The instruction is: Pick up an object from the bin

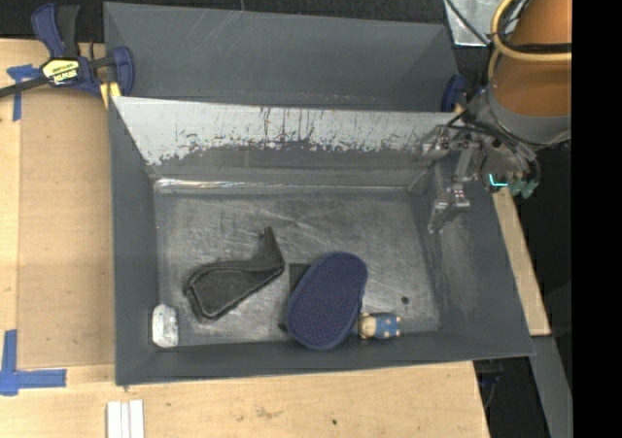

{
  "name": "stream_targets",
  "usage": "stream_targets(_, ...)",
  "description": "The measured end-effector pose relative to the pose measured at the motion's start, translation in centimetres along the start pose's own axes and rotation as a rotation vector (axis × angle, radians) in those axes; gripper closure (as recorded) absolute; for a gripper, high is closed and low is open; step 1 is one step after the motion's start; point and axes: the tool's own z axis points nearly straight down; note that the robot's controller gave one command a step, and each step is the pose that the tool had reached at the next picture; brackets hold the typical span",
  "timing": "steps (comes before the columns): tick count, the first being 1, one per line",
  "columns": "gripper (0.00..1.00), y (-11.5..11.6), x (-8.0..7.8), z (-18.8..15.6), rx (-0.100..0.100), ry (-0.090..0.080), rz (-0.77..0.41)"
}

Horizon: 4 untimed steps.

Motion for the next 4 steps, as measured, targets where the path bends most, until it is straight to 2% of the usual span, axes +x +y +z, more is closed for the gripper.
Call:
stream_targets(1,0.00,8.0,4.5,6.0,-0.003,0.000,-0.157)
stream_targets(2,0.00,10.3,6.0,16.8,0.002,-0.018,-0.142)
stream_targets(3,1.00,10.3,6.1,16.7,0.003,-0.011,-0.143)
stream_targets(4,1.00,10.4,8.7,6.1,0.002,-0.014,-0.197)
